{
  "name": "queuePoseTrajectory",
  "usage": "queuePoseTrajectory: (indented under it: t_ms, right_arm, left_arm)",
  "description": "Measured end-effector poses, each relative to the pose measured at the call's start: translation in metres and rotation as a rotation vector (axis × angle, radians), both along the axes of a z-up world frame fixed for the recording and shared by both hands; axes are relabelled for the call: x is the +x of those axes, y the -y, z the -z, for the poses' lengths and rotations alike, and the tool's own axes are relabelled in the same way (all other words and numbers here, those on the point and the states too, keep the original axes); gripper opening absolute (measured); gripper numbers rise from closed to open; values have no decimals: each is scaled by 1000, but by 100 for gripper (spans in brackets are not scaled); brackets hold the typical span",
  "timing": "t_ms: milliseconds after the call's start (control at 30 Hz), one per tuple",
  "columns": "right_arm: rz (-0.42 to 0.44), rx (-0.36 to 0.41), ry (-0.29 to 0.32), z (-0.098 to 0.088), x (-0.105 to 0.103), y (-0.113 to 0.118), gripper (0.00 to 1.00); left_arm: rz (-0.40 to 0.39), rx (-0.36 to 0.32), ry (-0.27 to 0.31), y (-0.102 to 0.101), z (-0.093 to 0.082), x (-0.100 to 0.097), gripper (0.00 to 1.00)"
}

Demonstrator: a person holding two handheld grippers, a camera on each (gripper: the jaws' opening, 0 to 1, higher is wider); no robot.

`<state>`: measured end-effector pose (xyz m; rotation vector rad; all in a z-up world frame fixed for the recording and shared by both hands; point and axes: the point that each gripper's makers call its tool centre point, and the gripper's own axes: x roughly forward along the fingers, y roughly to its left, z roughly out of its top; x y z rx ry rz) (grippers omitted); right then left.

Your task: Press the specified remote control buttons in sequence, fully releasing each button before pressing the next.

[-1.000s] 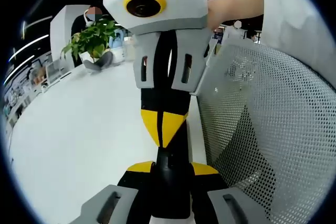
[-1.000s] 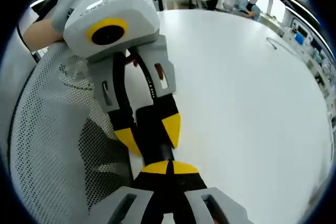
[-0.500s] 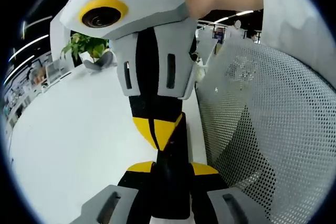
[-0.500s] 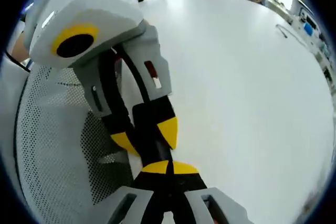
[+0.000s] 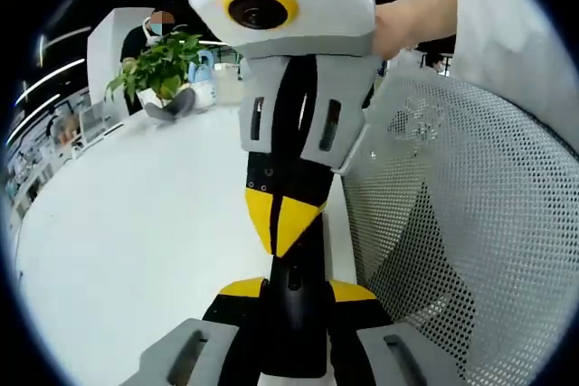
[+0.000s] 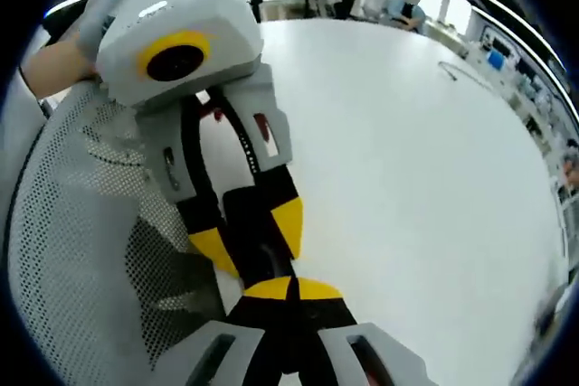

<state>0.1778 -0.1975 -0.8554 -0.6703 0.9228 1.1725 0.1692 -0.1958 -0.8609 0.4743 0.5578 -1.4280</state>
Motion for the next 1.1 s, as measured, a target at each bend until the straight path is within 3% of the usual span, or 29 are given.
queuePoseTrajectory:
  t_ms: [167,200,233,267,500,833,1100]
  right_arm:
    - [-7,69,-22,-7,-12,-17,0]
    - [-17,63,-25,-6,-14,-18,0]
    - [-43,1,-13,1,-13,-11,0]
    - [-68,31,4,-2,-13,-17,0]
    - [-76,-22,69,-1,-11,-12,0]
    - [-89,-93,97,1,-11,-13,0]
    - [-109,-85,127,1,-9,-13,0]
  left_arm:
    - [1,-1,0,0,0,0,25]
    - [1,-1,0,0,0,0,25]
    - [1,-1,0,0,0,0,25]
    - [1,-1,0,0,0,0,25]
    - [1,-1,0,0,0,0,25]
    - [-2,-9,-9,0,0,0,25]
    - [-10,-15,-19,1,-1,0,25]
